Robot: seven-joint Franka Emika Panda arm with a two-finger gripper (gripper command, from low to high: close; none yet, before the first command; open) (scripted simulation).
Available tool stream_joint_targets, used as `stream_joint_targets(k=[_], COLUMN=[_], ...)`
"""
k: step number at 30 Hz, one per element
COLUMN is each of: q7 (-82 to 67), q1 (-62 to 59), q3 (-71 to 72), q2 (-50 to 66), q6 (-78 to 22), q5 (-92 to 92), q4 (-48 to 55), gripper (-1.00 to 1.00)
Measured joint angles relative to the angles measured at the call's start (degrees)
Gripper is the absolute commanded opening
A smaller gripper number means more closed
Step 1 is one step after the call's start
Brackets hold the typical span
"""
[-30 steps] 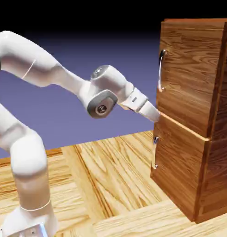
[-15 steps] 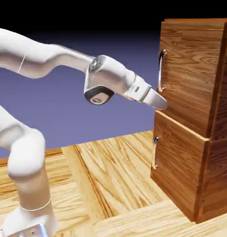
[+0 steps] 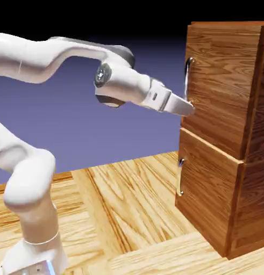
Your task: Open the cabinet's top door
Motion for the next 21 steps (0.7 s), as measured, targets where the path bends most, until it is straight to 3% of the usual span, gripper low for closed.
stream_joint_targets(k=[21], q7=[-42.77], q1=[-12.10], q3=[12.82], q2=[-4.24], q6=[-1.08], q5=[52.34], q4=[8.12], gripper=[0.00])
